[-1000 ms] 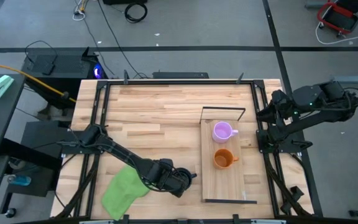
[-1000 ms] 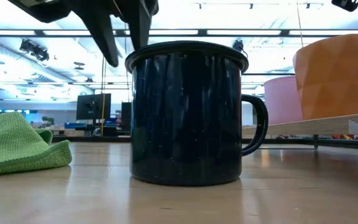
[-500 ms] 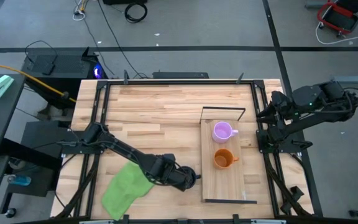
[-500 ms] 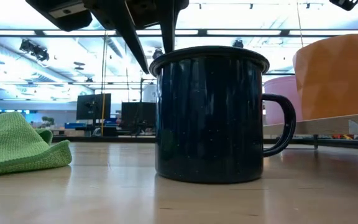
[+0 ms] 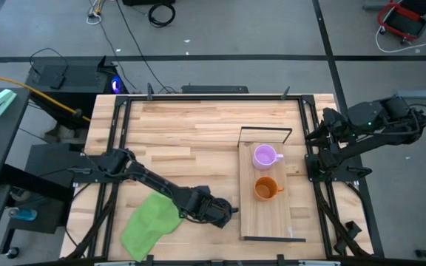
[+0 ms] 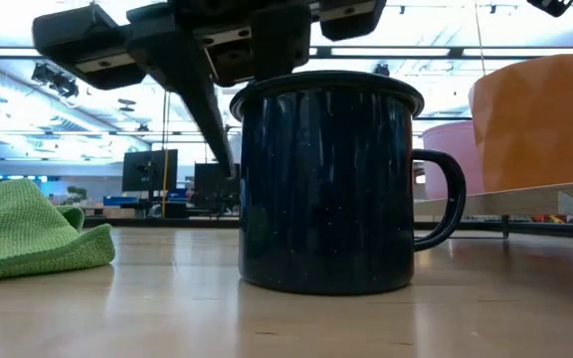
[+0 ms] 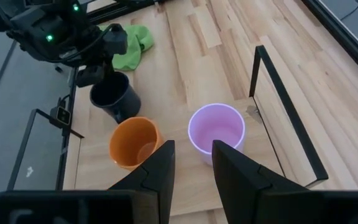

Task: Stack small to large cups/mugs on shelf
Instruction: Put the dark blue mug on the shelf

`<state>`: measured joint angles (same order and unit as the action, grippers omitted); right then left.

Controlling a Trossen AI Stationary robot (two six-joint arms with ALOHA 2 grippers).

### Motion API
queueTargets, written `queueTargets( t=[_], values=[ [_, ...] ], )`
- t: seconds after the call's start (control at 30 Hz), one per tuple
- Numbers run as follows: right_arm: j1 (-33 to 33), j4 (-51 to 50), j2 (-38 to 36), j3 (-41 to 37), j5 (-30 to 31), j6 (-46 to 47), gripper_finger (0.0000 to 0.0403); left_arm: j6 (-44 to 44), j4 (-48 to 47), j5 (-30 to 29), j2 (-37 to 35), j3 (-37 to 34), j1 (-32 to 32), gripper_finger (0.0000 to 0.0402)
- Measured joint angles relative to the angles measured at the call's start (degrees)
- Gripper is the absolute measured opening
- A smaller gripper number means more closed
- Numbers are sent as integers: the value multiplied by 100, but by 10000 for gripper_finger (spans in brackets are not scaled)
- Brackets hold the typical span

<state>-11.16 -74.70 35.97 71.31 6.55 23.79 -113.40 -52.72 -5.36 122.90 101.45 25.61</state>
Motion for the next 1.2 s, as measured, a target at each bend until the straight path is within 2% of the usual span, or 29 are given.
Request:
queueTargets(
  t=[0.3,0.63,1.0,1.2],
  values=[
    [0,0,0,0,-63,2,114,52,-3,-15,-14,2,-38,90],
    [0,0,0,0,-63,2,114,158,5,-21,-23,2,-70,25],
    [0,0,0,-2,-63,0,114,285,29,-16,-54,43,-70,24],
    [0,0,0,-2,-63,0,114,688,-303,-82,-67,693,-116,24]
  ],
)
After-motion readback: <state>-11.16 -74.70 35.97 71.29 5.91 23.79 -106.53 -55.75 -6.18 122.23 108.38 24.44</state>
